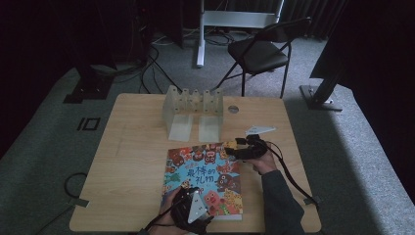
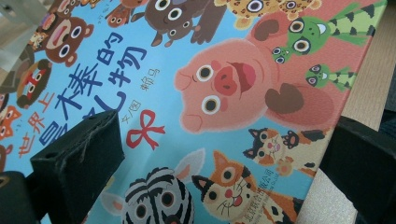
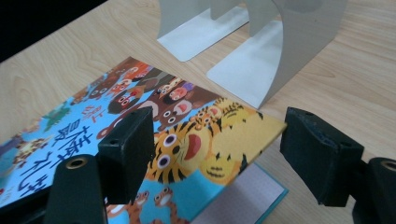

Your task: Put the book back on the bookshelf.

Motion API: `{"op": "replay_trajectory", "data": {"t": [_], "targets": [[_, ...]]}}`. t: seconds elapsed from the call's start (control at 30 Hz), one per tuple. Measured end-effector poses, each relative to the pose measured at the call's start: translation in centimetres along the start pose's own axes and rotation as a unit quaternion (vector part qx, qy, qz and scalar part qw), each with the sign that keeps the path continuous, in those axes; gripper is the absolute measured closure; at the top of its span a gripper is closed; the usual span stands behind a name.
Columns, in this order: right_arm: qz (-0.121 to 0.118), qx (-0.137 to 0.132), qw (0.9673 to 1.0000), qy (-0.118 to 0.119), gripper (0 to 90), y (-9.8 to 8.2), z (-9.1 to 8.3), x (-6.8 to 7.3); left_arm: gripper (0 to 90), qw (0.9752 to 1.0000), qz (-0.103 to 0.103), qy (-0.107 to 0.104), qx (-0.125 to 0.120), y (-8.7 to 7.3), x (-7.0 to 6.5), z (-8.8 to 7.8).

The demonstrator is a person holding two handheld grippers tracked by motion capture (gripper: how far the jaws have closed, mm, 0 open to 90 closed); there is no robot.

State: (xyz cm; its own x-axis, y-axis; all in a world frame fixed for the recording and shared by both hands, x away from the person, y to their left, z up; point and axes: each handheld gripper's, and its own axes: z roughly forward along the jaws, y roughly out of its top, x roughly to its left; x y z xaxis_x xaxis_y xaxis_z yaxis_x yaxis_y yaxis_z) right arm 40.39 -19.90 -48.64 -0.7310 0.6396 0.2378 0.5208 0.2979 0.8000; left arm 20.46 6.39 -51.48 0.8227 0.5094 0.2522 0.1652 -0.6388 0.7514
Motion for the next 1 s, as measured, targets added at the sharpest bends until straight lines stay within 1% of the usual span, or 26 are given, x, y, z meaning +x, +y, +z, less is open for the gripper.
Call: {"op": "replay_trajectory", "data": {"t": [0.07, 0.1, 0.17, 0.23, 0.43, 0.5, 0.63, 0.77, 0.9, 1.0], "targets": [[0.0, 0.007, 1.0, 0.003, 25.6, 0.0, 0.0, 0.0, 2.2, 1.0, -0.001, 0.005, -0.007, 0.1, 0.2, -0.3], [0.001, 0.01, 0.9999, 0.005, 25.6, -0.1, 0.1, 0.0, 2.4, 1.0, 0.0, 0.007, -0.005, 0.2, 0.3, -0.4], [0.007, 0.007, 0.9998, 0.018, 26.0, -0.1, 0.1, 0.1, 2.4, 0.9999, -0.004, 0.012, -0.008, 0.2, 0.4, -0.4], [0.012, 0.005, 0.9996, 0.027, 26.8, 0.0, 0.1, 0.1, 2.5, 0.9999, -0.01, 0.01, -0.009, 0.1, 0.7, -0.5], [0.005, 0.011, 0.9992, 0.037, 32.2, 0.3, 0.4, 0.6, 2.5, 0.9999, -0.008, 0.01, -0.007, 0.1, 0.7, -0.5], [0.001, 0.017, 0.9992, 0.037, 33.4, 0.4, 0.6, 0.9, 3.3, 0.9999, -0.01, 0.007, -0.009, 0.1, 0.8, -0.5], [0.003, 0.011, 0.9991, 0.042, 37.3, 0.6, 0.5, 1.0, 4.7, 0.9997, -0.02, 0.0, -0.012, 0.0, 0.8, -0.7], [0.003, 0.005, 0.999, 0.044, 40.0, 0.7, 0.3, 1.0, 6.4, 0.9994, -0.029, -0.01, -0.019, -0.1, 0.8, -1.1], [0.004, 0.003, 0.999, 0.044, 41.0, 0.8, 0.3, 1.0, 6.8, 0.9991, -0.035, -0.012, -0.022, -0.1, 0.9, -1.7], [0.004, 0.004, 0.9991, 0.041, 41.0, 0.7, 0.3, 1.0, 6.8, 0.9991, -0.031, -0.013, -0.024, 0.0, 0.6, -2.1]]}}
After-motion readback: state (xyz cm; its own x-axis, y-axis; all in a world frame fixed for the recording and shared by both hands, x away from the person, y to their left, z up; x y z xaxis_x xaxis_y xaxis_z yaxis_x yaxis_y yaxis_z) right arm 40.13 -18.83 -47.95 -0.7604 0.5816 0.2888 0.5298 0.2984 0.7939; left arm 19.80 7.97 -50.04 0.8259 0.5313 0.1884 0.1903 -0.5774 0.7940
